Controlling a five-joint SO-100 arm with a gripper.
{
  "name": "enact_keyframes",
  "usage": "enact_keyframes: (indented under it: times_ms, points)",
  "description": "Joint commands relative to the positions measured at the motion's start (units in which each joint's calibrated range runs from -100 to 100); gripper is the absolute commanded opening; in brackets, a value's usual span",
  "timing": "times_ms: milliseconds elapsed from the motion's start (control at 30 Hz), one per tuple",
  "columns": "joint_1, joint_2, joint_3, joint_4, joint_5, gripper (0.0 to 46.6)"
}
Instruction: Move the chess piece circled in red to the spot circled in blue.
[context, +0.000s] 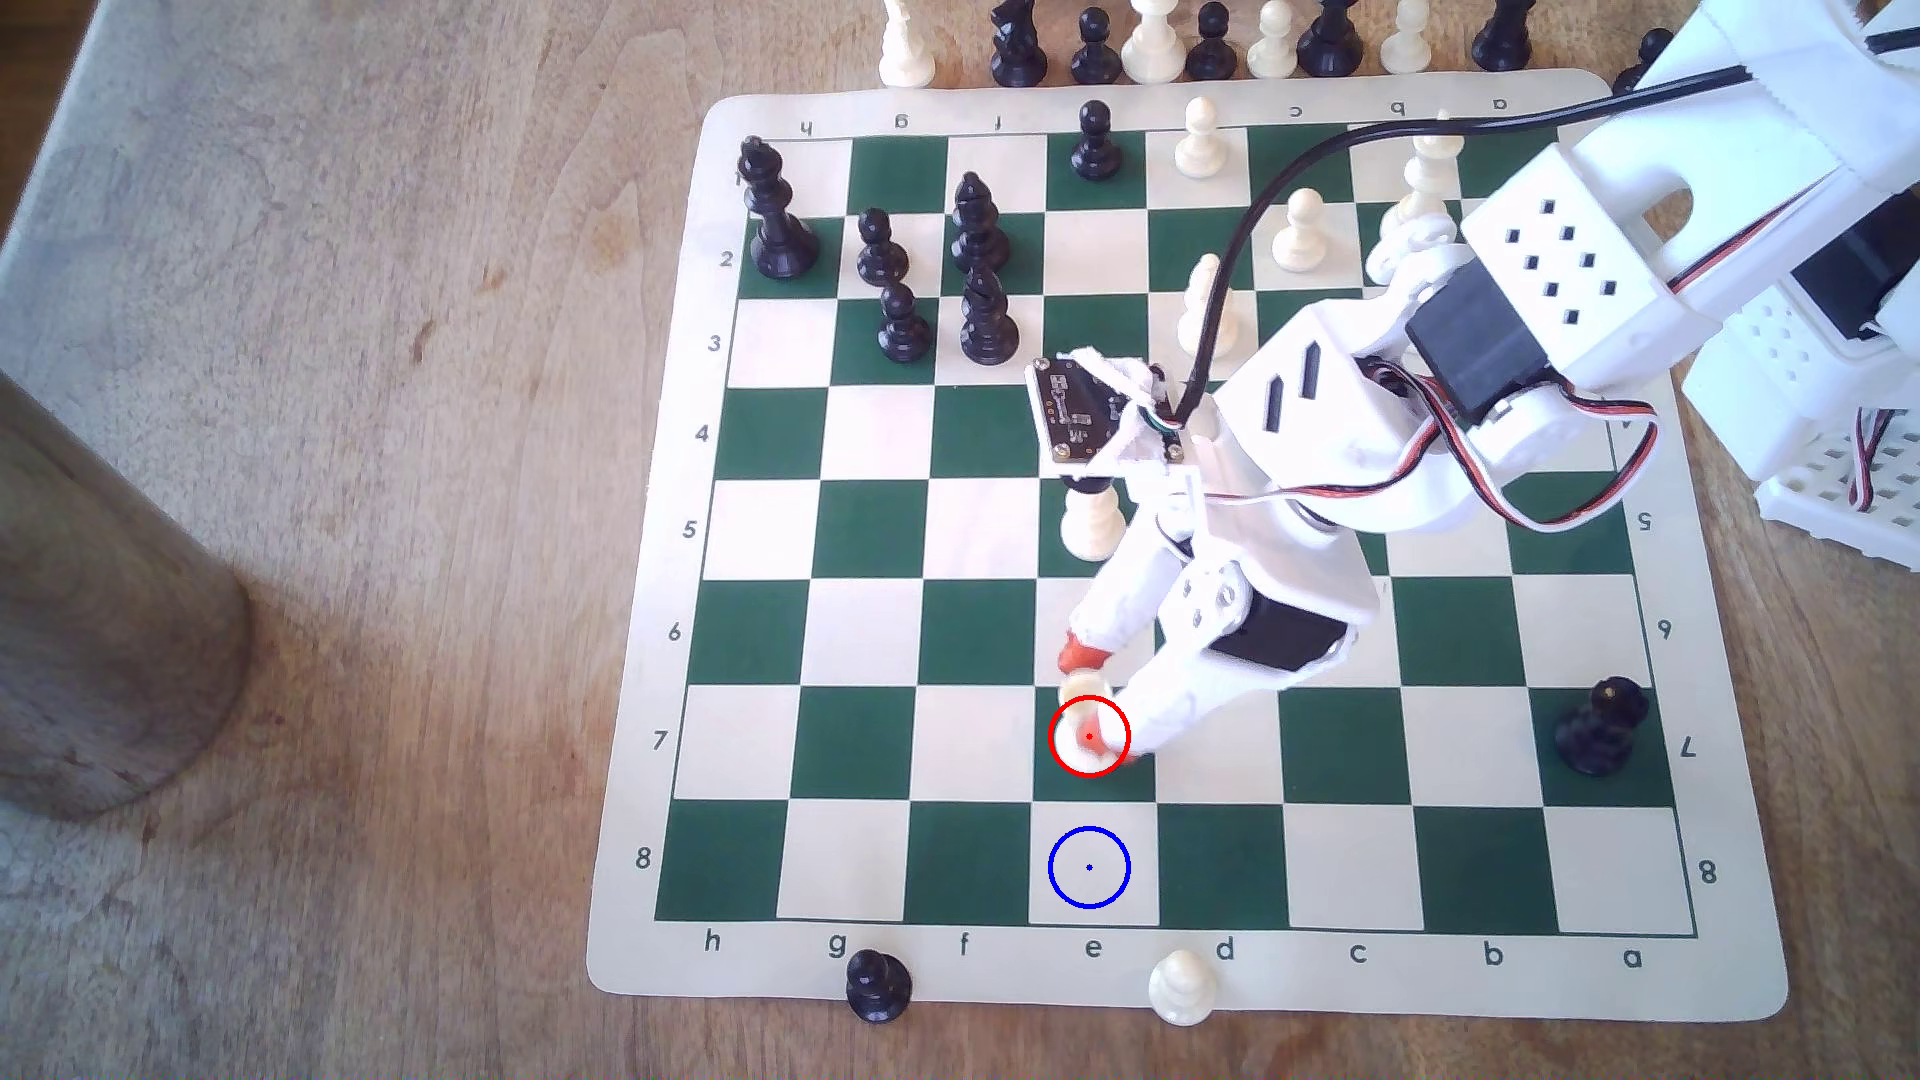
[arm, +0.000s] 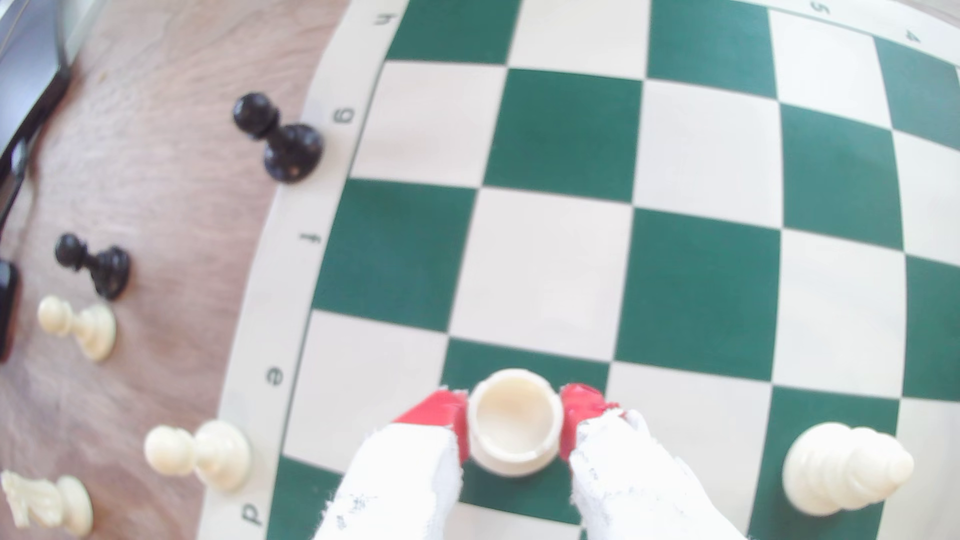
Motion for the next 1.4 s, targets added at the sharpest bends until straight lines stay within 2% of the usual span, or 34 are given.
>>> enact_keyframes:
  times_ms: [0, 200, 400, 933, 1367]
  points:
    - [-1.12, -0.74, -5.22, -0.32, -0.05, 0.3]
    - [-1.19, -2.19, -5.41, -0.15, -0.49, 0.2]
    - [-0.49, -6.52, -7.58, 0.26, -2.34, 0.2]
    - [-7.69, 1.55, -11.12, 0.17, -3.52, 0.5]
    - [-5.26, 6.22, -14.65, -0.07, -3.47, 1.0]
